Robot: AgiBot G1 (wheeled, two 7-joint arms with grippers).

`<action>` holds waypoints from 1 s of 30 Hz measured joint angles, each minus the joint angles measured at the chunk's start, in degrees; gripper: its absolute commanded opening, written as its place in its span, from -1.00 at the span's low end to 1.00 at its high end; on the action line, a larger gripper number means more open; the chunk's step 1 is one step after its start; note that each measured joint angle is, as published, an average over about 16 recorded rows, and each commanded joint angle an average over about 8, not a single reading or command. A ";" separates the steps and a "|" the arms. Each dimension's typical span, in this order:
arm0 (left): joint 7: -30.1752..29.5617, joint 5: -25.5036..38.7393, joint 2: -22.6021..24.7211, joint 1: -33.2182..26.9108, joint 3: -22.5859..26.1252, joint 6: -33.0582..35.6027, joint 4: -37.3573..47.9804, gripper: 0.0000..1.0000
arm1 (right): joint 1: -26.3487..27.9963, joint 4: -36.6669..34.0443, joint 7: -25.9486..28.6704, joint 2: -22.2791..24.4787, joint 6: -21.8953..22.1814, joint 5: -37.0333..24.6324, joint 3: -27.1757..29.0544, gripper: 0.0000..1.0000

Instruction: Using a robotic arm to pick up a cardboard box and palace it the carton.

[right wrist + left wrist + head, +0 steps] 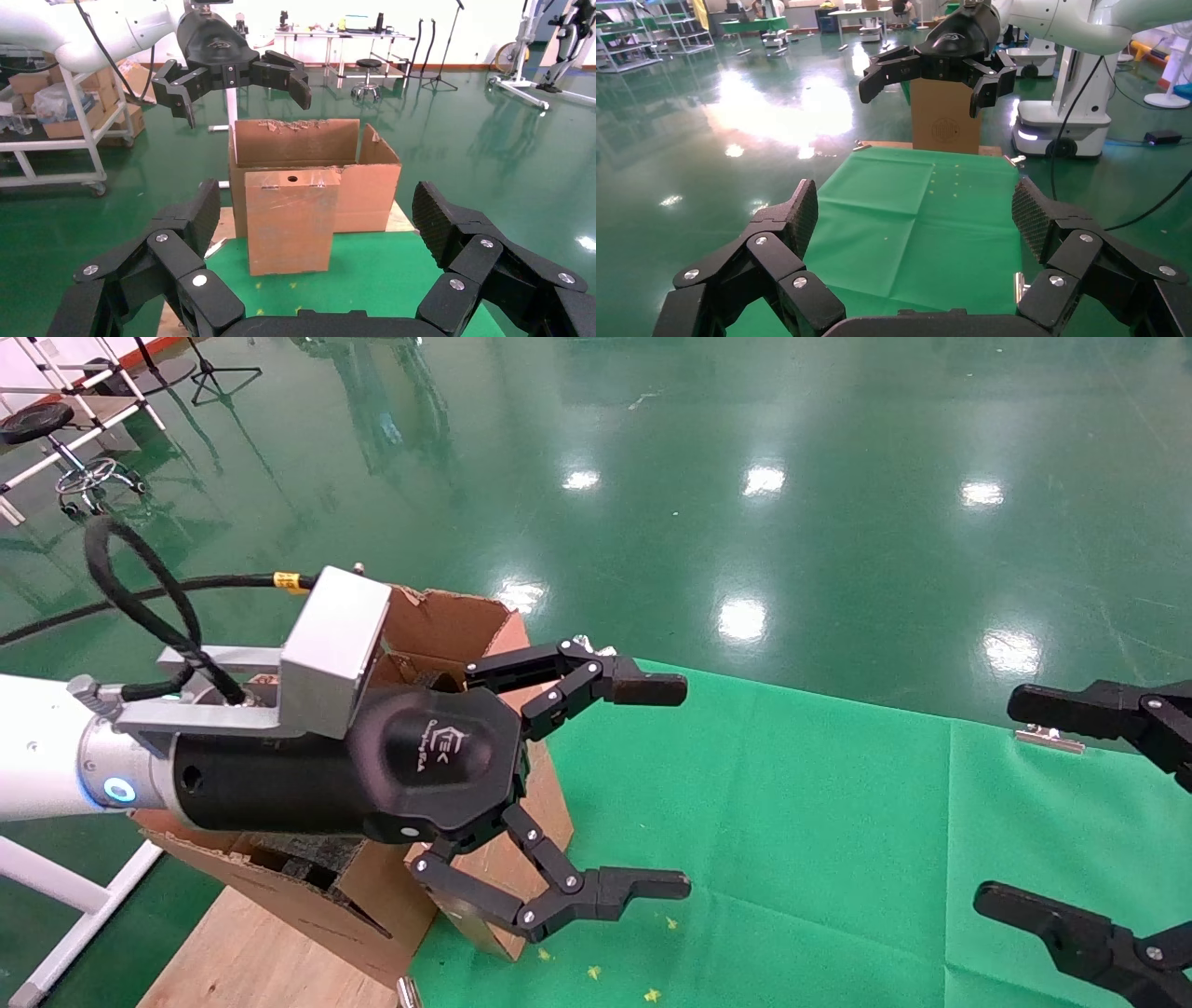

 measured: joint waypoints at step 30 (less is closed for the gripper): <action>1.25 5.67 -1.32 -1.31 0.65 -2.28 -1.68 1.00 | 0.00 0.00 0.00 0.00 0.00 0.00 0.00 -1.00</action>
